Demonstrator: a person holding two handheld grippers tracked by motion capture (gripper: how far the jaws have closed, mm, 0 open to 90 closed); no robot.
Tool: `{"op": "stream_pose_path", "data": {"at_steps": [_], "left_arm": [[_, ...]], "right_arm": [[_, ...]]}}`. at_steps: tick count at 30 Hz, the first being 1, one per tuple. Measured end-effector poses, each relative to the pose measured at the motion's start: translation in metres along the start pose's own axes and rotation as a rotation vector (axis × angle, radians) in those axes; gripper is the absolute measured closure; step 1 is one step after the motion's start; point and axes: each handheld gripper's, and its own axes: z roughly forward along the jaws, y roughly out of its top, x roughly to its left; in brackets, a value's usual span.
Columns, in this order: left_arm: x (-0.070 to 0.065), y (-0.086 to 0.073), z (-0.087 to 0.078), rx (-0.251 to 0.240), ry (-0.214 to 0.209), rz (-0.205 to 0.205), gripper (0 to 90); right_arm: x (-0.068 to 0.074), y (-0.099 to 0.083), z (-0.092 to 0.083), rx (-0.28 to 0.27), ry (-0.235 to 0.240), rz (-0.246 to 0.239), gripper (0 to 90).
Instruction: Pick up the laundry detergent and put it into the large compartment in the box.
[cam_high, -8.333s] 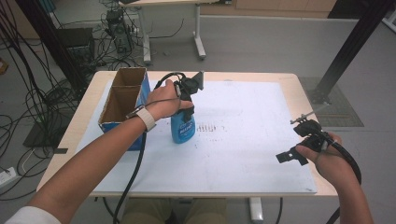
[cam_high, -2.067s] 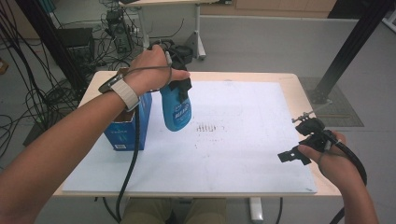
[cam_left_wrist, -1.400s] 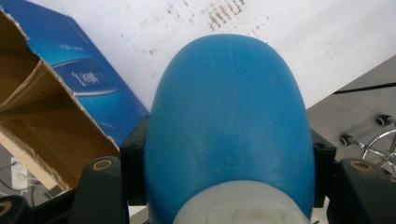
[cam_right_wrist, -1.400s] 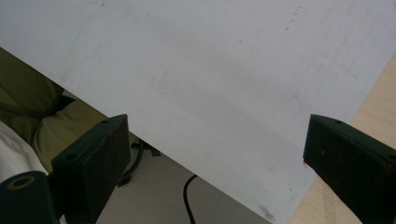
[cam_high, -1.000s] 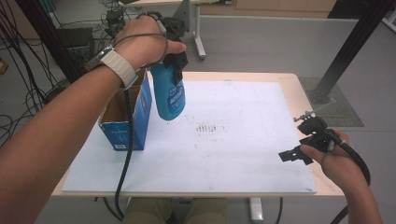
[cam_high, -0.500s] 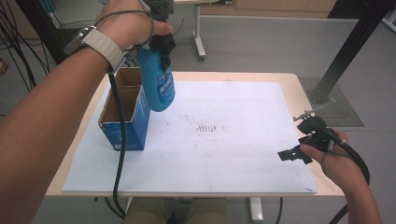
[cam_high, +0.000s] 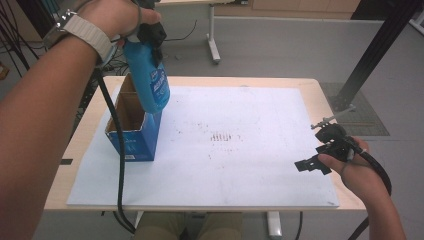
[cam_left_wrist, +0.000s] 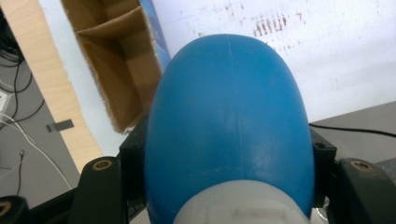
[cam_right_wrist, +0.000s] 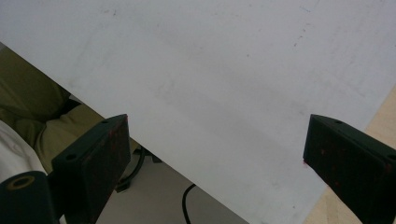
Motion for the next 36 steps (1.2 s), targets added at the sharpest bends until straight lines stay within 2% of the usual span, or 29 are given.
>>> {"op": "stream_pose_path", "data": {"at_steps": [8, 15, 25, 36], "left_arm": [[0.017, -0.008, -0.008, -0.016, -0.009, -0.054, 38.2], [0.033, -0.012, -0.006, -0.016, -0.007, -0.103, 38.2], [0.064, -0.014, 0.002, -0.014, -0.007, -0.182, 38.2], [0.078, -0.011, 0.01, -0.008, -0.006, -0.207, 38.1]], "right_arm": [[0.001, 0.002, -0.001, -0.015, 0.004, -0.009, 7.5], [0.0, 0.002, 0.0, -0.029, 0.009, -0.02, 7.5], [-0.002, 0.004, 0.005, -0.023, 0.017, -0.02, 7.5], [-0.002, 0.012, 0.011, -0.013, 0.026, -0.025, 7.5]]}}
